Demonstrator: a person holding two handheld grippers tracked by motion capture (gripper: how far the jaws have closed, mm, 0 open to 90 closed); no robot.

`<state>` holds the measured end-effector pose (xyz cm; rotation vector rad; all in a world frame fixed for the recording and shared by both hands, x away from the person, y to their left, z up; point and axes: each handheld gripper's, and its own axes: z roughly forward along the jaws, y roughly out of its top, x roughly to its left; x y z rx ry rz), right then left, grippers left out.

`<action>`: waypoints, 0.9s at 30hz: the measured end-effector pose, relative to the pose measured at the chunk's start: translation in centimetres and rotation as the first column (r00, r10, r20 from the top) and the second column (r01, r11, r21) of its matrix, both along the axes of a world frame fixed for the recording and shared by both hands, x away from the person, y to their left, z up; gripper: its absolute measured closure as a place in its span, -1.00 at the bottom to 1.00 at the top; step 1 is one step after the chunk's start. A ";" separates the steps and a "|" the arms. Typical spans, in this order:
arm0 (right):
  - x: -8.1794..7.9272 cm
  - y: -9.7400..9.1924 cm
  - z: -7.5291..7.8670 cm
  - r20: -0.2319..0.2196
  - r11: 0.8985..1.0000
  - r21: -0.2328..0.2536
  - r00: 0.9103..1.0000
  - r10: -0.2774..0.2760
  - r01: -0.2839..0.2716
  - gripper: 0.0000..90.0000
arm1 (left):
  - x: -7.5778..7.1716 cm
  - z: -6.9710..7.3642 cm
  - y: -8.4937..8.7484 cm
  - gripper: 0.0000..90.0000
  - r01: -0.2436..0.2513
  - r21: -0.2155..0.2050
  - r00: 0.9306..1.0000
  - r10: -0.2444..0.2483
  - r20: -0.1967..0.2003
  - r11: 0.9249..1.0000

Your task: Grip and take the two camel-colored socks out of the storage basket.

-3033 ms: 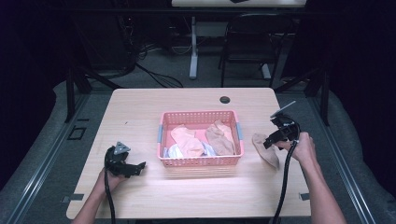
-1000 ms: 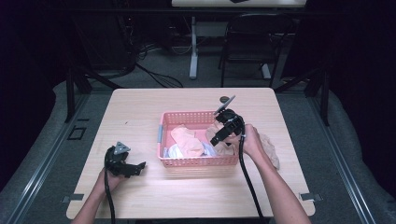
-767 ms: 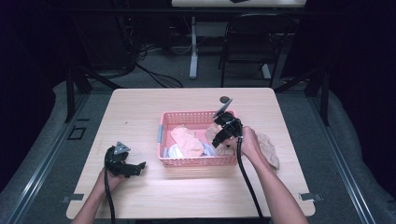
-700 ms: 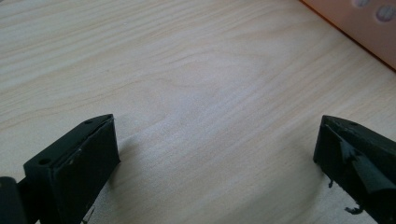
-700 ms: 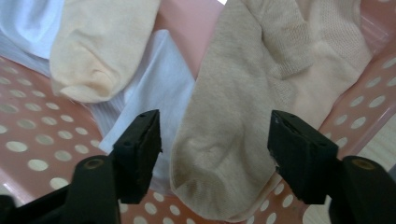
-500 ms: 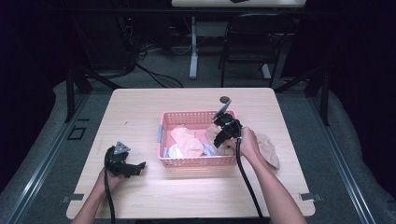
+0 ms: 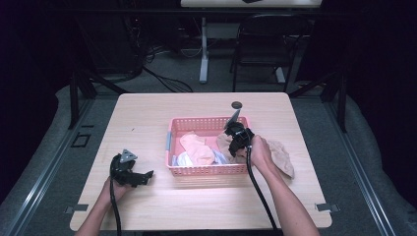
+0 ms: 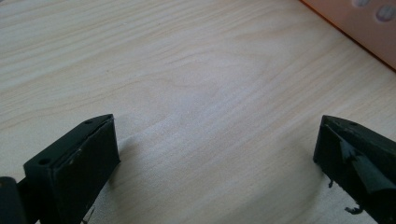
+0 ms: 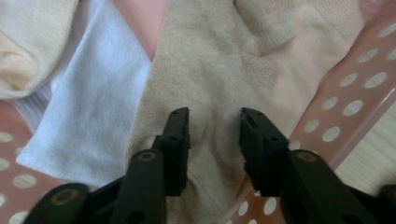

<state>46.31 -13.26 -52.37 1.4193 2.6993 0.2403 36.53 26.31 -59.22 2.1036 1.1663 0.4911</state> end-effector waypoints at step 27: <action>-0.6 -0.6 3.6 -0.017 0.998 0.055 0.999 0.027 -0.026 0.94 | 0.0 0.0 0.0 -1.00 -0.001 -0.002 1.000 0.001 -0.001 1.000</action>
